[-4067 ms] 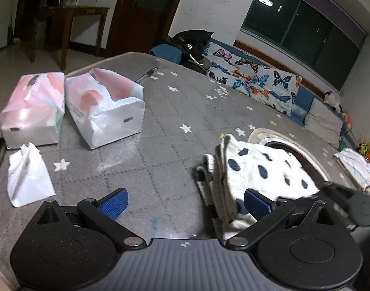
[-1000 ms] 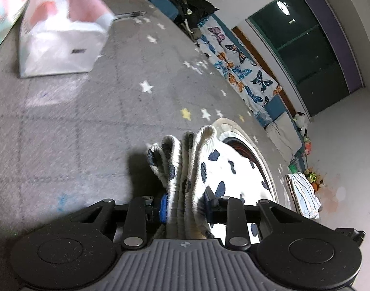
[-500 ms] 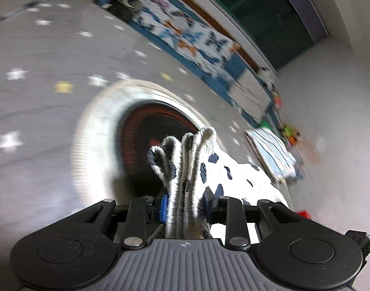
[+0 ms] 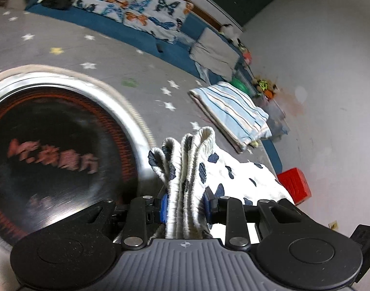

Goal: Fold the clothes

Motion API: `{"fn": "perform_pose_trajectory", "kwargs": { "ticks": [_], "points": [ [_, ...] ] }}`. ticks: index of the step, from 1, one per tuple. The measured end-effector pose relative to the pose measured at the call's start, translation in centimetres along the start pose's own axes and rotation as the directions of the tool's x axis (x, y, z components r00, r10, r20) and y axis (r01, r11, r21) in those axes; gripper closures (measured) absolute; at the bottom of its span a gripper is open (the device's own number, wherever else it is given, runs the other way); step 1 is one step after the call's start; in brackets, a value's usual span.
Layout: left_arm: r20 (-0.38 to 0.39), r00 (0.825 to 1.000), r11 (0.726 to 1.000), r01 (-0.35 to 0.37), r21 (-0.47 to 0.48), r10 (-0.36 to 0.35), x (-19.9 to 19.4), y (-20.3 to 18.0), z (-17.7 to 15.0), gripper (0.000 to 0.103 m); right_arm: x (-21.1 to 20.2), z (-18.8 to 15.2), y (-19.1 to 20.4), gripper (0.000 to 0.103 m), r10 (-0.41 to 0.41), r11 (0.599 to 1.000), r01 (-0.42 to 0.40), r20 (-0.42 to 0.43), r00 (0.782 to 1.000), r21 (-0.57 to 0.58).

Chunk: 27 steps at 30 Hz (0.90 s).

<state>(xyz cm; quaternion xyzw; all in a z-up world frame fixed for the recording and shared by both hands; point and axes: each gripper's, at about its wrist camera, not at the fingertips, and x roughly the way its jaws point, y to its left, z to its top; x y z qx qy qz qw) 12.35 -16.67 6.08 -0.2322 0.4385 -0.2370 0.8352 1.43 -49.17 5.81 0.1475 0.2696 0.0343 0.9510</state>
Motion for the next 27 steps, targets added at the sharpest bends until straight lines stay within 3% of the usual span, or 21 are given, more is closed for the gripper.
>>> {"fn": "perform_pose_trajectory", "kwargs": {
  "ticks": [11, 27],
  "points": [
    [-0.04, 0.999, 0.996, -0.026, 0.084, 0.029, 3.8, -2.9, 0.9, 0.073, 0.8, 0.3, -3.3, 0.098, -0.045, 0.998, 0.044, 0.009, 0.999, 0.036],
    [-0.105, 0.993, 0.993, -0.037, 0.109, 0.049, 4.5, -2.1, -0.9, 0.072, 0.4, -2.0, -4.0, 0.098, -0.061, 0.997, 0.062, -0.028, 0.998, 0.045]
  ]
}}
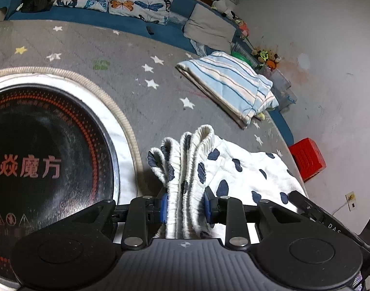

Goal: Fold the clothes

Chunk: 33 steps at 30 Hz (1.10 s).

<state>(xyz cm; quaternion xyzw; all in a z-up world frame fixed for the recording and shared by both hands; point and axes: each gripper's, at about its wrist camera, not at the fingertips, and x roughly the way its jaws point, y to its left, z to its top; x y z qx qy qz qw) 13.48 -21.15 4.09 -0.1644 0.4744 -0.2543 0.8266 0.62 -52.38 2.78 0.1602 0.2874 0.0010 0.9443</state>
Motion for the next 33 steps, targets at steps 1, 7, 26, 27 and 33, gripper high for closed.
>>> {"fn": "perform_pose_trajectory", "kwargs": {
  "ticks": [1, 7, 26, 27, 33],
  "points": [
    [-0.004, 1.0, 1.0, 0.002, 0.002, -0.002, 0.0, 0.0, -0.2, 0.072, -0.2, -0.2, -0.1, 0.098, -0.001, 1.0, 0.001, -0.001, 1.0, 0.002],
    [-0.02, 1.0, 0.999, 0.002, 0.032, -0.001, -0.1, -0.5, -1.2, 0.07, -1.2, -1.3, -0.4, 0.098, -0.017, 1.0, 0.017, -0.015, 1.0, 0.008],
    [0.084, 0.991, 0.979, -0.118, 0.166, 0.106, -1.4, -1.7, -2.1, 0.015, -1.8, -1.7, 0.5, 0.071, -0.087, 0.995, 0.087, -0.009, 0.996, -0.046],
    [0.104, 0.988, 0.973, -0.131, 0.188, 0.112, -1.6, -1.9, -2.2, 0.01, -1.9, -1.7, 0.7, 0.066, -0.085, 0.995, 0.085, -0.004, 0.996, -0.055],
    [0.279, 0.952, 0.917, -0.218, 0.335, 0.124, -3.5, -3.6, -3.3, 0.0, -2.1, -1.9, 1.7, 0.057, -0.055, 0.995, 0.055, 0.003, 0.998, -0.086]
  ]
}}
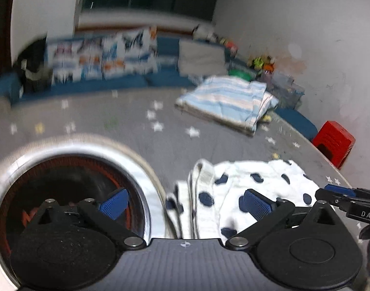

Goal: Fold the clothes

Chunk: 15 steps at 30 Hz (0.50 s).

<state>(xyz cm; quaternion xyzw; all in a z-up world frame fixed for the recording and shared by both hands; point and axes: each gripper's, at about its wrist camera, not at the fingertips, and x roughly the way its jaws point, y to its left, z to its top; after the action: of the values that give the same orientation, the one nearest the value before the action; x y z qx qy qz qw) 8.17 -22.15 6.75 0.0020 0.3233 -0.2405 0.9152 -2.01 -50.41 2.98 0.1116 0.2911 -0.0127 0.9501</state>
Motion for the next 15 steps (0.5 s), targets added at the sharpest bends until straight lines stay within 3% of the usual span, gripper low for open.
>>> {"fn": "perform_pose_trajectory", "kwargs": {
  "ticks": [2, 5, 11, 15],
  "points": [
    [0.027, 1.0, 1.0, 0.008, 0.021, -0.008, -0.5, -0.3, 0.1, 0.0, 0.0, -0.1, 0.3, 0.05, 0.007, 1.0, -0.007, 0.001, 1.0, -0.006],
    [0.045, 0.999, 0.999, 0.012, 0.035, -0.013, -0.8, -0.6, 0.6, 0.0, 0.0, -0.2, 0.9, 0.048, 0.015, 1.0, -0.015, -0.002, 1.0, -0.021],
    [0.018, 0.998, 0.999, 0.053, 0.006, -0.053, -0.1, -1.2, 1.8, 0.0, -0.1, -0.9, 2.2, 0.043, 0.04, 0.997, -0.041, -0.016, 0.999, -0.068],
    [0.023, 0.998, 0.997, 0.064, 0.053, -0.065, 0.5, -2.5, 2.1, 0.0, 0.4, -0.9, 2.8, 0.036, 0.049, 0.994, -0.052, -0.031, 0.998, -0.098]
  ]
}}
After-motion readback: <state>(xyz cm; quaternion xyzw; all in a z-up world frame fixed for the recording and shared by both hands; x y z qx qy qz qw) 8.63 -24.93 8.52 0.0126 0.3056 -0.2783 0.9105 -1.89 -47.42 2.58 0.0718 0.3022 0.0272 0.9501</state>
